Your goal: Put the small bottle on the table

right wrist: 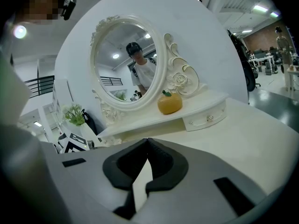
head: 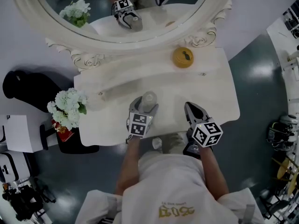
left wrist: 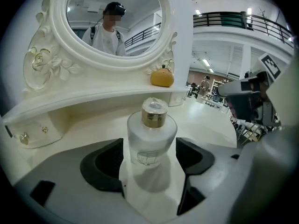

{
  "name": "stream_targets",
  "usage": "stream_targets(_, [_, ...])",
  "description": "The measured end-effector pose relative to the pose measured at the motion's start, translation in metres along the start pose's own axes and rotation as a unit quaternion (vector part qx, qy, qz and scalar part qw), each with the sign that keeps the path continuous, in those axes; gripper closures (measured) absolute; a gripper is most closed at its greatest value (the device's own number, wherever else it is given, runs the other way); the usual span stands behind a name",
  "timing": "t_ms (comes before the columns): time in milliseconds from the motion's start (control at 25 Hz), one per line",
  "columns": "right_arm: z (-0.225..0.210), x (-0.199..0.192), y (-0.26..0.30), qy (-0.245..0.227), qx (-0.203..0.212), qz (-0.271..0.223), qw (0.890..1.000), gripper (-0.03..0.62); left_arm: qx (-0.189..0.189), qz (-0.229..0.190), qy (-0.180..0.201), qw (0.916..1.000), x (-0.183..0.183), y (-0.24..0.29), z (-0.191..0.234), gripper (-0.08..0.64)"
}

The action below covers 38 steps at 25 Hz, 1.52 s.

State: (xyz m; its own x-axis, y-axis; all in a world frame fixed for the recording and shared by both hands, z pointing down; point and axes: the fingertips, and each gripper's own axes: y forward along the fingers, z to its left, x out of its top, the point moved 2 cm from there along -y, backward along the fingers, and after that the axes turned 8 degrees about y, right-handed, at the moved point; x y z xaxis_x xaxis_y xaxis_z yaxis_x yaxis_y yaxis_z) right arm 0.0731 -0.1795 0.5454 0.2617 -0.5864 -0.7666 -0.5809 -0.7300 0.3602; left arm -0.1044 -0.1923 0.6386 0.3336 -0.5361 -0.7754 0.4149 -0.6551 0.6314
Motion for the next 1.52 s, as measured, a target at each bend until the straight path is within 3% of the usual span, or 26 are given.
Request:
stream_targets(280, [0.019, -0.002, -0.01, -0.025, 0.01, -0.004, 1.0, 0.58, -0.008, -0.054, -0.052, 0.9971, 0.015, -0.033, 0.001, 0.224])
stream_targets(640, [0.051, 0.002, -0.02, -0.062, 0.016, -0.026, 0.998, 0.58, -0.002, -0.136, -0.048, 0.9896, 0.053, -0.087, -0.001, 0.36])
stream_targets(800, [0.061, 0.002, -0.023, -0.08, 0.006, -0.029, 0.996, 0.58, 0.002, -0.156, -0.054, 0.9863, 0.058, -0.106, 0.0, 0.415])
stream_targets(1000, [0.073, 0.006, -0.025, -0.094, 0.004, -0.044, 0.995, 0.58, 0.024, -0.174, -0.057, 0.9827, 0.067, -0.127, 0.006, 0.538])
stream_targets(1520, [0.081, 0.002, -0.032, -0.097, 0.018, -0.05, 0.994, 0.58, 0.032, -0.181, -0.036, 0.9824, 0.068, -0.139, 0.0, 0.541])
